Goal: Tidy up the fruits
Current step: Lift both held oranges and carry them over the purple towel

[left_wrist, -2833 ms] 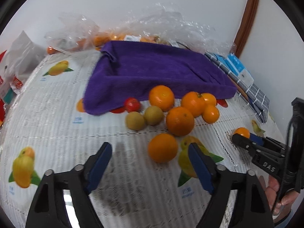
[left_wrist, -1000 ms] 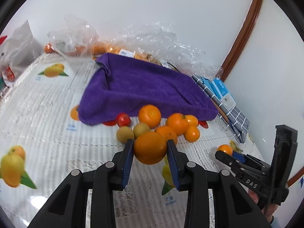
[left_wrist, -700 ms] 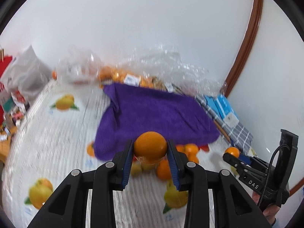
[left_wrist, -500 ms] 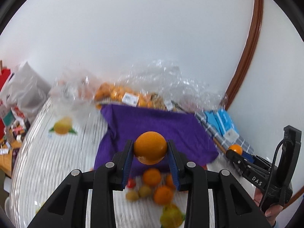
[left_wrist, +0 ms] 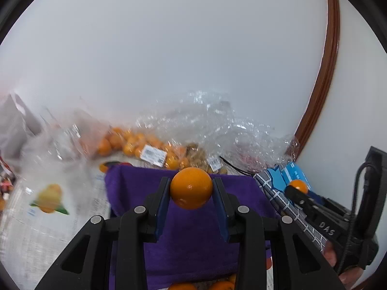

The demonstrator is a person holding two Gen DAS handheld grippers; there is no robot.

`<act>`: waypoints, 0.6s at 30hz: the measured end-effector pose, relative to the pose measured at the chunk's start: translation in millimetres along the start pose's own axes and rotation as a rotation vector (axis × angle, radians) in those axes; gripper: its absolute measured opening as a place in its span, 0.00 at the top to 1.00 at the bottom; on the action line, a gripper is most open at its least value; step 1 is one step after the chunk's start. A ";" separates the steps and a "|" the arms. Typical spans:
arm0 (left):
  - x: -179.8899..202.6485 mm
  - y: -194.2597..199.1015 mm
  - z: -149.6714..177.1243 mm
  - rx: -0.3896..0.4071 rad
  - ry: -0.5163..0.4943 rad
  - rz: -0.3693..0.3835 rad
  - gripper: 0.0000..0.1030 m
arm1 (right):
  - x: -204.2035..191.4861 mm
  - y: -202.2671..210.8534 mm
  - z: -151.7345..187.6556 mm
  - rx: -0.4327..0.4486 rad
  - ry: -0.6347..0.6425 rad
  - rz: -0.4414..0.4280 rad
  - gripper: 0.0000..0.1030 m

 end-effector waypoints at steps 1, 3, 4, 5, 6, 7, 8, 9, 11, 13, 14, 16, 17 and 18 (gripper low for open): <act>-1.5 -5.8 5.0 -0.016 -0.001 -0.002 0.68 | 2.8 -8.2 4.7 -0.014 -0.005 0.000 0.65; -3.6 -16.5 12.8 -0.048 -0.006 -0.010 0.68 | 7.2 -25.5 15.3 -0.056 0.010 0.008 0.65; -4.0 -20.8 15.2 -0.058 -0.001 -0.013 0.68 | 8.4 -31.1 19.6 -0.071 0.024 0.025 0.65; -4.7 -24.6 17.5 -0.071 0.003 -0.013 0.68 | 9.1 -36.7 23.5 -0.081 0.039 0.048 0.65; -4.8 -29.5 20.5 -0.088 0.003 -0.013 0.68 | 10.8 -40.5 24.9 -0.085 0.044 0.058 0.65; -4.9 -31.6 23.4 -0.095 -0.002 -0.016 0.68 | 12.8 -43.1 25.8 -0.092 0.039 0.058 0.65; -4.8 -34.0 25.0 -0.099 -0.008 -0.023 0.68 | 14.8 -45.6 27.2 -0.102 0.027 0.050 0.65; -4.8 -37.0 27.3 -0.106 -0.015 -0.034 0.68 | 16.4 -47.7 28.8 -0.111 0.018 0.040 0.65; -5.9 -43.2 30.5 -0.125 -0.017 -0.036 0.68 | 18.5 -51.8 32.5 -0.123 0.014 0.041 0.65; -8.2 -47.4 33.0 -0.144 -0.010 -0.039 0.68 | 19.7 -56.7 36.0 -0.136 0.015 0.046 0.65; -9.0 -49.9 34.2 -0.158 -0.011 -0.041 0.68 | 20.0 -59.9 38.3 -0.147 0.015 0.045 0.65; -10.2 -53.6 36.9 -0.188 -0.017 -0.025 0.68 | 20.2 -66.1 42.8 -0.170 0.014 0.045 0.65; -11.1 -54.2 37.9 -0.193 -0.013 -0.024 0.68 | 19.9 -68.9 44.3 -0.178 0.016 0.050 0.65; -12.1 -55.6 38.7 -0.200 -0.009 -0.026 0.68 | 18.8 -71.3 46.1 -0.185 0.022 0.057 0.65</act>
Point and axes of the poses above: each gripper's, at about its wrist camera, not at the fingertips, and y roughly against the way its jaws point, x to its right, z to its underside, the point moved 3 cm from there along -y, roughly the way its jaws point, and after that the axes turned 1 degree about -x, right-handed, at the moved point
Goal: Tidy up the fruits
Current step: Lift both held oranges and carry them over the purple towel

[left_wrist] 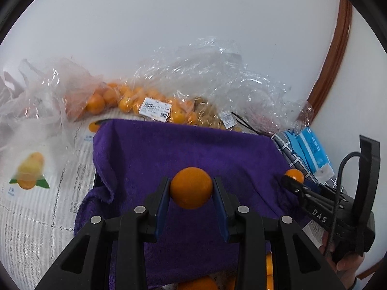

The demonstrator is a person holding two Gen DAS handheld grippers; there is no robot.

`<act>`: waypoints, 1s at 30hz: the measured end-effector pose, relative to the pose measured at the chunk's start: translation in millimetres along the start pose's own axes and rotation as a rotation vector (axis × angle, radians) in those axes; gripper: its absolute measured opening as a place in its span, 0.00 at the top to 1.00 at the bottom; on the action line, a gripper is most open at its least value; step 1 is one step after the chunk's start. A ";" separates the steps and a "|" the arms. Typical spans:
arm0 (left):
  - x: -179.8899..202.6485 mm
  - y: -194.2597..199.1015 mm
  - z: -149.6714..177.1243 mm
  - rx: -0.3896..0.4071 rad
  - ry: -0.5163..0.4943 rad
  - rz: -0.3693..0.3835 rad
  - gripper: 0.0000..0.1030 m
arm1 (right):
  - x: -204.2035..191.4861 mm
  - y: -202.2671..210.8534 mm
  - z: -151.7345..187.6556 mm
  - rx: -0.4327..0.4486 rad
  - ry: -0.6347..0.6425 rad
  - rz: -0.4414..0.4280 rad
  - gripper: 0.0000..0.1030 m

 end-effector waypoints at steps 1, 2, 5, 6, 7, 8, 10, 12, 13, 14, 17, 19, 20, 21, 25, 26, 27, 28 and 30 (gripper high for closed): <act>-0.8 -1.7 0.6 -0.012 0.002 -0.002 0.68 | -1.8 -2.9 1.9 -0.008 0.010 0.005 0.65; -1.5 -3.5 1.1 -0.020 0.004 -0.005 0.68 | -3.2 -4.5 2.5 -0.014 0.015 0.007 0.65; -4.7 -8.6 2.8 -0.038 0.011 -0.025 0.68 | -6.7 -10.0 6.6 -0.036 0.023 0.006 0.65; -5.4 -10.3 3.4 -0.044 0.010 -0.030 0.68 | -7.2 -10.7 7.6 -0.039 0.026 0.007 0.65; -6.3 -11.9 3.9 -0.048 0.010 -0.034 0.68 | -8.3 -12.0 8.6 -0.043 0.030 0.010 0.65; -7.0 -12.9 4.3 -0.051 0.011 -0.037 0.68 | -9.7 -12.9 9.7 -0.047 0.036 0.012 0.65; -8.5 -15.1 5.0 -0.059 0.016 -0.036 0.68 | -12.0 -14.7 11.9 -0.056 0.045 0.015 0.65; -8.6 -15.8 5.8 -0.061 0.016 -0.037 0.68 | -13.0 -15.4 12.7 -0.061 0.050 0.015 0.65; -8.3 -15.8 6.1 -0.062 0.014 -0.039 0.68 | -13.5 -15.8 13.2 -0.064 0.053 0.015 0.65; -7.7 -16.1 6.3 -0.063 0.010 -0.042 0.68 | -14.2 -16.1 13.6 -0.067 0.055 0.014 0.65; -5.5 -17.5 7.1 -0.068 -0.005 -0.047 0.68 | -15.9 -18.4 14.0 -0.077 0.061 0.014 0.65; -4.1 -19.8 8.2 -0.075 -0.014 -0.053 0.68 | -16.5 -19.4 14.3 -0.084 0.063 0.014 0.65; -3.5 -20.7 8.5 -0.079 -0.018 -0.055 0.68 | -16.5 -19.8 14.4 -0.087 0.063 0.014 0.65; -2.9 -21.3 9.1 -0.082 -0.022 -0.056 0.68 | -16.7 -20.4 14.5 -0.090 0.063 0.015 0.65; -2.0 -23.1 10.7 -0.092 -0.032 -0.060 0.68 | -14.7 -22.1 14.2 -0.097 0.055 0.014 0.65; -2.1 -23.5 10.7 -0.094 -0.033 -0.060 0.68 | -14.2 -22.1 14.3 -0.098 0.053 0.013 0.65; -2.0 -24.1 11.0 -0.096 -0.033 -0.059 0.68 | -13.6 -22.5 14.3 -0.100 0.051 0.011 0.65; -2.0 -24.5 11.3 -0.100 -0.033 -0.056 0.68 | -13.3 -22.7 14.5 -0.103 0.050 0.010 0.65; -1.6 -25.3 12.0 -0.103 -0.034 -0.056 0.68 | -12.7 -23.1 14.8 -0.106 0.049 0.010 0.64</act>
Point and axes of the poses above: each gripper's, at about its wrist camera, not at the fingertips, and y roughly against the way its jaws point, x to its right, z to its underside, the point moved 3 cm from there along -y, roughly the way its jaws point, and after that the axes turned 1 degree about -x, right-handed, at the moved point
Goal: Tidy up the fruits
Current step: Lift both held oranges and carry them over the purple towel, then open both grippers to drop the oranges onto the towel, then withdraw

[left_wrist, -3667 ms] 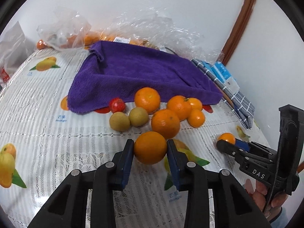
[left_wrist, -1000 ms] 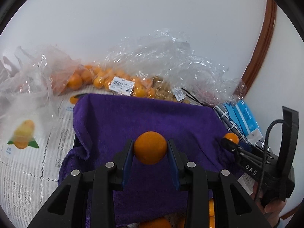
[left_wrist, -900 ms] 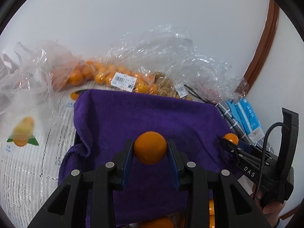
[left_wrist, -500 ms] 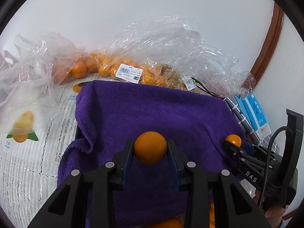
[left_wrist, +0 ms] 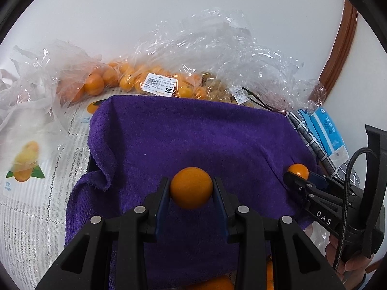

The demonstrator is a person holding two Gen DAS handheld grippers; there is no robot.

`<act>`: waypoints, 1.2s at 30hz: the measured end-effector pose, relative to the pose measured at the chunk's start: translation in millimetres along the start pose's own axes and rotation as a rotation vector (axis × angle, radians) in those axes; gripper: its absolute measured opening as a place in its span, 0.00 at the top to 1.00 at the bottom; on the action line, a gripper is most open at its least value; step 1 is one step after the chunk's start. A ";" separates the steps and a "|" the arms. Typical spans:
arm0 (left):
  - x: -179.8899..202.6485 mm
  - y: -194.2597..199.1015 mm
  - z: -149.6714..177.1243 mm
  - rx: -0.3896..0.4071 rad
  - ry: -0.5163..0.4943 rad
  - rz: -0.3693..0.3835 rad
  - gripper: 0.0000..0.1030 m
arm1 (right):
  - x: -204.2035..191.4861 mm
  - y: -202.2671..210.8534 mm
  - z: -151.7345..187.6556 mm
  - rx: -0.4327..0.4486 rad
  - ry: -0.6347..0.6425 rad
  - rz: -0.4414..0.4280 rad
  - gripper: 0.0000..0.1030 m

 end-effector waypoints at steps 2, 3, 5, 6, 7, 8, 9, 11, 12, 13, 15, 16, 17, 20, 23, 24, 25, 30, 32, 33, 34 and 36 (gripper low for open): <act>0.6 -0.9 0.3 -0.002 -0.003 -0.003 0.68 | -0.4 0.7 0.1 0.003 0.002 0.005 0.63; 0.9 -1.2 0.5 -0.003 -0.004 -0.004 0.68 | -0.5 1.1 0.0 0.003 0.003 0.005 0.61; 1.1 -2.0 0.3 -0.006 -0.004 -0.004 0.68 | -0.4 1.8 -0.3 0.004 0.000 0.000 0.57; 1.2 -2.3 0.3 -0.007 -0.004 -0.004 0.68 | -0.4 2.3 -0.5 0.006 -0.002 -0.002 0.55; 0.9 -2.6 0.5 -0.009 -0.004 -0.004 0.68 | -0.3 3.2 -0.6 0.008 -0.003 -0.005 0.54; 0.7 -2.9 0.7 -0.011 -0.004 -0.004 0.68 | 0.0 3.9 -1.3 0.010 -0.004 -0.005 0.51; 0.8 -3.3 0.9 -0.012 -0.004 -0.004 0.68 | 0.4 5.0 -1.7 0.013 -0.007 -0.004 0.47; 1.0 -4.5 1.3 -0.015 -0.005 -0.005 0.68 | 1.5 7.8 -2.9 0.022 -0.014 -0.002 0.44; 1.2 -4.9 1.6 -0.017 -0.006 -0.005 0.68 | 2.2 9.3 -3.3 0.026 -0.016 -0.001 0.42; 1.3 -5.2 1.9 -0.018 -0.008 -0.005 0.68 | 2.7 10.9 -4.0 0.032 -0.020 -0.002 0.42; 1.7 -6.1 2.2 -0.021 -0.011 -0.007 0.68 | 4.2 14.0 -5.0 0.046 -0.028 -0.001 0.41; 2.0 -6.4 2.3 -0.022 -0.013 -0.007 0.68 | 5.2 15.3 -5.2 0.054 -0.034 0.001 0.41; 2.0 -6.5 2.5 -0.022 -0.014 -0.007 0.68 | 6.1 16.0 -5.4 0.057 -0.038 0.003 0.41; 2.1 -6.7 2.7 -0.023 -0.016 -0.009 0.68 | 9.3 18.0 -6.1 0.073 -0.052 0.016 0.41; 2.3 -6.8 2.6 -0.022 -0.017 -0.012 0.67 | 13.4 21.0 -6.7 0.093 -0.072 0.011 0.41; 2.3 -6.0 2.3 -0.018 -0.017 -0.010 0.67 | 14.6 22.4 -6.7 0.100 -0.080 0.009 0.41; 2.3 -5.2 1.7 -0.016 -0.017 -0.007 0.64 | 15.8 24.1 -6.5 0.108 -0.086 0.008 0.41; 5.0 3.0 0.0 0.015 -0.022 0.006 0.57 | 17.7 27.8 -8.6 0.120 -0.098 0.014 0.41; 6.1 6.0 -0.8 0.026 -0.024 0.008 0.57 | 18.1 30.5 -9.2 0.137 -0.097 0.029 0.41; 6.5 7.9 -1.3 0.036 -0.024 0.009 0.57 | 18.2 32.1 -9.4 0.148 -0.098 0.035 0.41; 7.0 10.5 -1.8 0.050 -0.025 0.007 0.57 | 18.1 34.4 -9.8 0.157 -0.096 0.039 0.41; 8.1 16.5 -2.5 0.077 -0.030 -0.002 0.57 | 18.4 37.9 -10.3 0.165 -0.091 0.037 0.41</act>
Point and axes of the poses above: each gripper's, at about its wrist camera, not at the fingertips, and y roughly against the way its jaws point, x to its right, z to its underside, the point moved 3 cm from there along -y, roughly the way its jaws point, and after that the axes turned 1 degree about -x, right-handed, at the moved point
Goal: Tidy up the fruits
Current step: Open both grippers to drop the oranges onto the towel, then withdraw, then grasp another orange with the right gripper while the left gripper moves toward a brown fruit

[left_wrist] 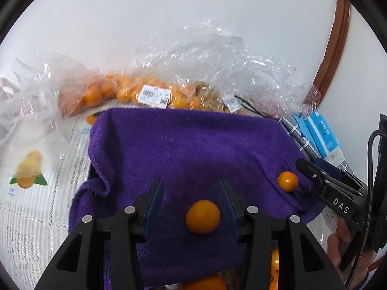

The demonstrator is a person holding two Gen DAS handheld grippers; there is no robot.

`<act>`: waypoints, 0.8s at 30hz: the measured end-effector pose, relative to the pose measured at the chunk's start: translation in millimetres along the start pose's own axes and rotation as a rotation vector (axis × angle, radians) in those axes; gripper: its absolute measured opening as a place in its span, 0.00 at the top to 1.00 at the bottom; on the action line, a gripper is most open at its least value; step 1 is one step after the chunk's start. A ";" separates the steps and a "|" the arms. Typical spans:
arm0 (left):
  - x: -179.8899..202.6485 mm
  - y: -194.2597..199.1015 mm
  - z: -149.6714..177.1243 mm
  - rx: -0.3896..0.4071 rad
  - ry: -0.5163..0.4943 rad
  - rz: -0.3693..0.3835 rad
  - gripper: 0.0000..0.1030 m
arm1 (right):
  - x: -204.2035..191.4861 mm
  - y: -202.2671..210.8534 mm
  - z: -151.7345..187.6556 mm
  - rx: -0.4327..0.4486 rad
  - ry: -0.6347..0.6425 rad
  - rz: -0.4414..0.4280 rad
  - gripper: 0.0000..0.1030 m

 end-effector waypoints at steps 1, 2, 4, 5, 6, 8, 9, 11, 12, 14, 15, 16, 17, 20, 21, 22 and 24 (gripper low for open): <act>1.0 3.0 -1.2 0.014 -0.003 -0.006 0.57 | -0.3 1.9 -1.2 0.004 0.001 -0.005 0.41; 2.4 7.3 -2.7 0.031 -0.006 -0.013 0.57 | -0.6 3.0 -2.3 0.006 0.000 -0.011 0.41; 6.9 18.5 -6.7 0.060 -0.020 -0.020 0.58 | -0.8 5.7 -6.0 0.007 -0.002 -0.037 0.41; 9.8 25.2 -9.4 0.078 -0.030 -0.016 0.58 | -0.4 7.3 -7.5 0.009 -0.008 -0.042 0.42; 13.8 35.4 -12.5 0.106 -0.046 -0.018 0.58 | 0.4 10.6 -9.8 0.009 -0.018 -0.043 0.42; 18.5 50.7 -16.7 0.146 -0.065 -0.046 0.58 | 2.4 21.4 -13.6 0.004 -0.042 -0.040 0.42; 19.9 59.2 -17.8 0.165 -0.072 -0.065 0.58 | 3.2 28.6 -14.0 0.006 -0.049 -0.041 0.42; 19.8 74.2 -17.0 0.184 -0.063 -0.060 0.58 | 4.0 42.8 -11.5 -0.004 -0.043 -0.034 0.42; 18.5 82.4 -14.6 0.184 -0.054 -0.035 0.58 | 4.5 48.9 -9.3 -0.009 -0.039 -0.036 0.42; 16.0 91.3 -9.0 0.168 -0.046 -0.009 0.57 | 4.9 61.1 -1.6 -0.027 -0.041 -0.047 0.42; 13.4 95.9 -4.5 0.156 -0.042 -0.003 0.57 | 4.7 65.8 2.6 -0.036 -0.044 -0.053 0.42; 11.3 97.8 -0.7 0.147 -0.042 -0.004 0.57 | 3.8 71.8 8.4 -0.045 -0.049 -0.063 0.42; 9.7 99.2 3.6 0.135 -0.044 -0.008 0.57 | 3.0 75.2 12.3 -0.050 -0.051 -0.067 0.42; 2.3 103.8 20.9 0.092 -0.043 -0.030 0.57 | -3.1 88.3 30.0 -0.056 -0.040 -0.064 0.42; -2.1 106.1 28.1 0.077 -0.031 -0.039 0.57 | -5.2 92.2 35.7 -0.052 -0.035 -0.060 0.42; -4.8 107.2 32.6 0.066 -0.022 -0.043 0.57 | -8.2 97.4 43.0 -0.049 -0.024 -0.054 0.42; -13.3 110.5 45.3 0.036 0.000 -0.037 0.57 | -11.5 103.4 52.4 -0.050 -0.011 -0.053 0.42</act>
Point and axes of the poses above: each gripper's, at about its wrist camera, not at the fingertips, and y roughly against the way its jaws point, x to its right, z to its underside, the point moved 3 cm from there along -y, roughly the way its jaws point, and after that the axes turned 1 degree about -x, right-handed, at the moved point
